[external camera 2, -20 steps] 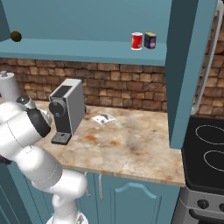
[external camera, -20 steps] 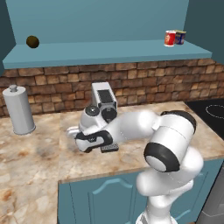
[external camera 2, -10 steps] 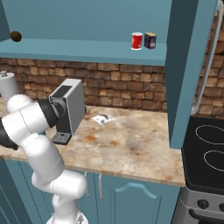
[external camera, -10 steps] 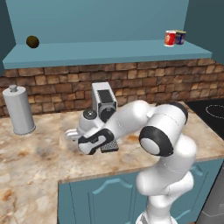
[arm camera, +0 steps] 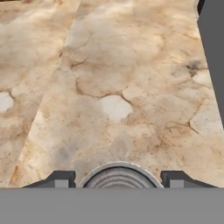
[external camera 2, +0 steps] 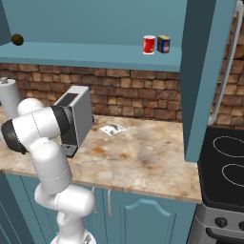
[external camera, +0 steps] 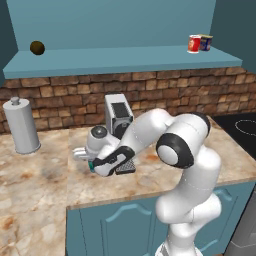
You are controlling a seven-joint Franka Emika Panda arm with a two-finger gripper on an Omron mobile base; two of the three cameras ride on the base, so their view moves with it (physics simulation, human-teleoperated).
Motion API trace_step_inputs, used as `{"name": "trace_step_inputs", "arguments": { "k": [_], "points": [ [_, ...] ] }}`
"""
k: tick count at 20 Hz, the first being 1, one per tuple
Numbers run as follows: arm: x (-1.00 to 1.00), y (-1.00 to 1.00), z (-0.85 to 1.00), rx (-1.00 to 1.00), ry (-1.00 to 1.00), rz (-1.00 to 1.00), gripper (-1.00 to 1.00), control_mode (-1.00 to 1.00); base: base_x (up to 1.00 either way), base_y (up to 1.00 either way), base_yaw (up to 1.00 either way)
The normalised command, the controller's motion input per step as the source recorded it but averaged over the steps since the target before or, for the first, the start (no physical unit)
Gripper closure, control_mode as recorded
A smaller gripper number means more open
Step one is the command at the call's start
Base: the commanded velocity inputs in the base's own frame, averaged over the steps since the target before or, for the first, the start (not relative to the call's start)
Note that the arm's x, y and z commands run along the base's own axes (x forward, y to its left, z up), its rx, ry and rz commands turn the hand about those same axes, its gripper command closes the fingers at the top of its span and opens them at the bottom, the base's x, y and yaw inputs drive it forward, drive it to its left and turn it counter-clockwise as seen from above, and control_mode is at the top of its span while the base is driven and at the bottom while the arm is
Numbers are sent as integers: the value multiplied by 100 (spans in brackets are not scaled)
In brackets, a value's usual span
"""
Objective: Pick the cans from the counter and place them in their designated side in the cabinet.
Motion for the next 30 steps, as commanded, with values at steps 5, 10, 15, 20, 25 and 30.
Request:
{"name": "trace_step_inputs", "arguments": {
  "k": [5, 10, 15, 20, 25, 30],
  "points": [
    [-4, -13, 33, 0, -3, -4, 100, -100, 0, 0, 0],
    [-13, -24, 50, 0, -5, -4, 100, -100, 0, 0, 0],
    [-10, -16, 61, 9, -2, -2, 100, -100, 0, 0, 0],
    [-10, -1, 66, 15, 0, 0, 100, -100, 0, 0, 0],
    [-20, 0, 61, 11, -3, 0, 100, -100, 0, 0, 0],
    [-27, 0, 59, 5, -9, 0, 100, -100, 0, 0, 0]
  ]
}}
